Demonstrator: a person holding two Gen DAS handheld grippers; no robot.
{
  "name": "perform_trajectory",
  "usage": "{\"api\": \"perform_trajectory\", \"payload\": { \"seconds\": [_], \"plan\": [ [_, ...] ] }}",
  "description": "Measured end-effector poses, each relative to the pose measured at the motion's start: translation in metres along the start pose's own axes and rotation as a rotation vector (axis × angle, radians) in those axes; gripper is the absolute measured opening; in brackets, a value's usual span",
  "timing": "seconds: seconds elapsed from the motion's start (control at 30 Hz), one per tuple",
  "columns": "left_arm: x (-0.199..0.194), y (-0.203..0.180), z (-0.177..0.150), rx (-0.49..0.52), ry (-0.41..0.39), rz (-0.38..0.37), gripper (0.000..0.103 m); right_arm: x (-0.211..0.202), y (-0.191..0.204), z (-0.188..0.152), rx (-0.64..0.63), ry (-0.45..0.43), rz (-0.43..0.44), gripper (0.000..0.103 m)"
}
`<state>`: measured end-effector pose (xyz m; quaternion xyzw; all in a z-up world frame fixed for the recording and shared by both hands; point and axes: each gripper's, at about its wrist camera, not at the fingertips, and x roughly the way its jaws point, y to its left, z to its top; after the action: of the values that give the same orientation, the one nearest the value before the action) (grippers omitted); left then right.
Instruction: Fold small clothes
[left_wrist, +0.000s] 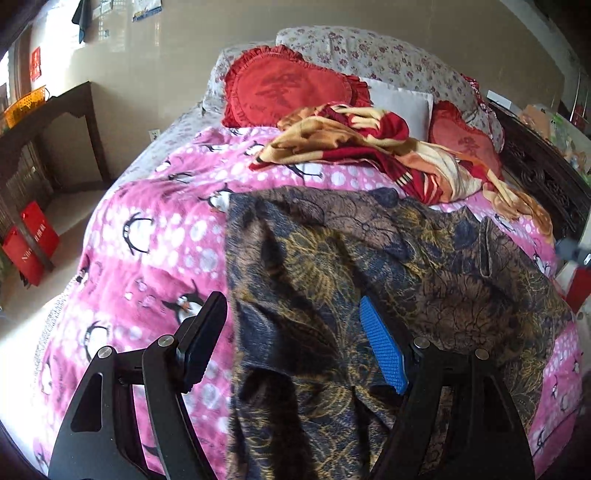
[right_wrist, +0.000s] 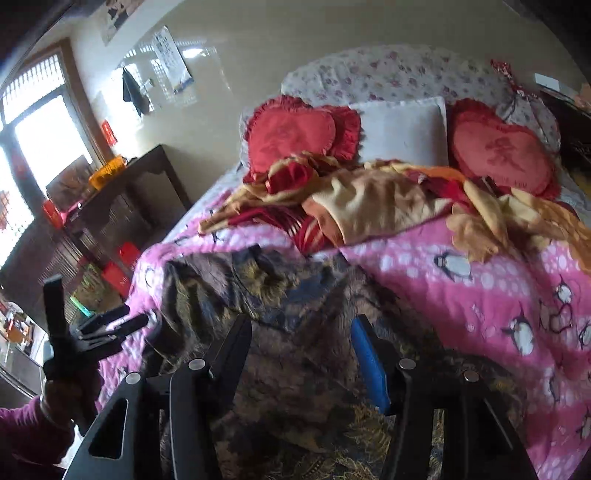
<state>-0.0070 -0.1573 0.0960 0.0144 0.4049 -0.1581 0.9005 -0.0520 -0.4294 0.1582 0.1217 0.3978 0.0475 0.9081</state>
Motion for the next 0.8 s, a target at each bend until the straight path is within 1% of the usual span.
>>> {"api": "perform_trajectory", "payload": {
  "seconds": [0.07, 0.1, 0.17, 0.27, 0.3, 0.33, 0.37, 0.4, 0.43, 0.47, 0.53, 0.57, 0.63, 0.67, 0.7, 0.77, 0.8],
  "plan": [
    [0.002, -0.008, -0.002, 0.016, 0.008, -0.007, 0.075, 0.021, 0.004, -0.013, -0.034, 0.029, -0.015, 0.054],
    [0.002, -0.011, -0.002, 0.026, 0.01, -0.009, 0.075, 0.031, 0.01, -0.02, -0.075, 0.044, -0.032, 0.054],
    [0.0, -0.016, -0.003, 0.049, 0.009, -0.012, 0.075, 0.055, 0.024, -0.032, -0.195, 0.062, -0.1, 0.054],
    [-0.001, -0.019, -0.001, 0.067, 0.009, -0.004, 0.075, 0.079, 0.032, -0.037, -0.302, 0.064, -0.191, 0.053],
    [-0.001, -0.018, -0.001, 0.066, 0.012, -0.004, 0.075, 0.087, 0.029, -0.037, -0.317, 0.068, -0.225, 0.041],
    [-0.001, -0.017, 0.0, 0.063, 0.013, -0.005, 0.075, 0.093, 0.021, -0.035, -0.291, 0.08, -0.226, 0.031],
    [-0.002, -0.015, 0.0, 0.06, 0.01, -0.004, 0.075, 0.09, 0.013, -0.03, -0.243, 0.07, -0.206, 0.012],
    [-0.003, -0.012, 0.001, 0.057, 0.004, -0.001, 0.075, 0.079, 0.0, -0.023, -0.152, 0.039, -0.143, 0.003],
    [-0.004, -0.009, 0.002, 0.053, -0.001, 0.003, 0.075, 0.062, -0.011, -0.015, -0.068, -0.004, -0.078, 0.003],
    [-0.004, -0.006, 0.002, 0.047, -0.005, 0.008, 0.075, 0.041, -0.02, -0.007, -0.015, -0.046, -0.012, 0.003],
    [-0.004, 0.0, 0.005, 0.024, -0.005, 0.009, 0.075, 0.008, -0.025, 0.004, 0.004, -0.083, 0.064, 0.003],
    [-0.005, 0.003, 0.006, 0.013, -0.007, 0.003, 0.075, -0.011, -0.026, 0.01, 0.011, -0.093, 0.134, 0.003],
    [-0.01, 0.007, 0.009, -0.003, -0.022, -0.013, 0.075, -0.05, -0.017, 0.017, -0.017, -0.083, 0.342, 0.003],
    [-0.012, 0.009, 0.01, -0.009, -0.032, -0.023, 0.075, -0.065, -0.01, 0.018, -0.045, -0.073, 0.415, 0.003],
    [-0.015, 0.011, 0.011, -0.015, -0.041, -0.038, 0.075, -0.082, 0.003, 0.02, -0.094, -0.047, 0.514, 0.003],
    [-0.02, 0.016, 0.012, -0.031, -0.049, -0.07, 0.075, -0.095, 0.025, 0.02, -0.183, -0.005, 0.622, 0.003],
    [-0.022, 0.019, 0.011, -0.036, -0.051, -0.077, 0.075, -0.096, 0.04, 0.021, -0.248, 0.041, 0.697, 0.003]
  ]
}}
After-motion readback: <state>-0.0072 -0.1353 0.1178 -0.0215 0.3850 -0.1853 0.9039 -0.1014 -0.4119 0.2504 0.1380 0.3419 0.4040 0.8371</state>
